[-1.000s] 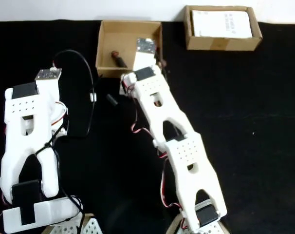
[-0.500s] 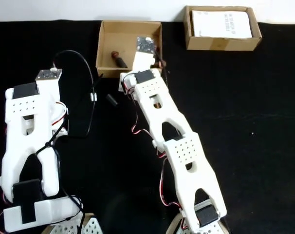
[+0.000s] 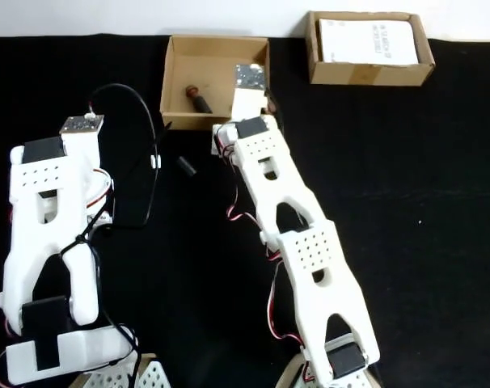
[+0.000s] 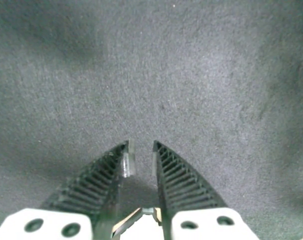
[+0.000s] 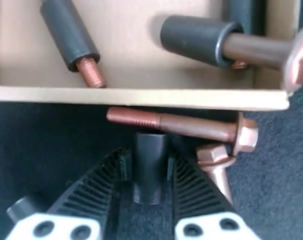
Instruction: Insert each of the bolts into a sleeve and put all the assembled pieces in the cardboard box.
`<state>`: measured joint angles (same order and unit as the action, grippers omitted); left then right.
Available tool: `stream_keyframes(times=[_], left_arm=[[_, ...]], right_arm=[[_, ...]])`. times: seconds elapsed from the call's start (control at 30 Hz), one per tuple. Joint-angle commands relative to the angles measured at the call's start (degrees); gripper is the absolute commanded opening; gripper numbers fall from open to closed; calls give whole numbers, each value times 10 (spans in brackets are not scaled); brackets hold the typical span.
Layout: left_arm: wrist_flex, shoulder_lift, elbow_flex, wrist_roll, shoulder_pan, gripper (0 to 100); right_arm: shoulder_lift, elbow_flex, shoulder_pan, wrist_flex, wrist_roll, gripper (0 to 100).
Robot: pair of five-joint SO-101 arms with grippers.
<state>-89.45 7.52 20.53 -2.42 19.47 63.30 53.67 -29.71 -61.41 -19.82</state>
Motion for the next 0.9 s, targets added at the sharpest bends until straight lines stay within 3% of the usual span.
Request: stream_keyframes(times=[0.0, 0.23, 0.43, 0.7, 0.87], left_arm=[[0, 6, -23, -4, 6, 77], [0, 7, -23, -4, 6, 77], [-5, 7, -37, -4, 6, 77], [-17, 7, -41, -4, 6, 77], [-17, 7, -41, -4, 6, 77]], right_arm=[[-14, 34, -6, -93, 12, 6], [-53, 130, -13, -400, 77, 6], [-131, 49, -41, -396, 84, 6], [-191, -198, -94, -394, 85, 9], [-162, -240, -91, -373, 83, 210]])
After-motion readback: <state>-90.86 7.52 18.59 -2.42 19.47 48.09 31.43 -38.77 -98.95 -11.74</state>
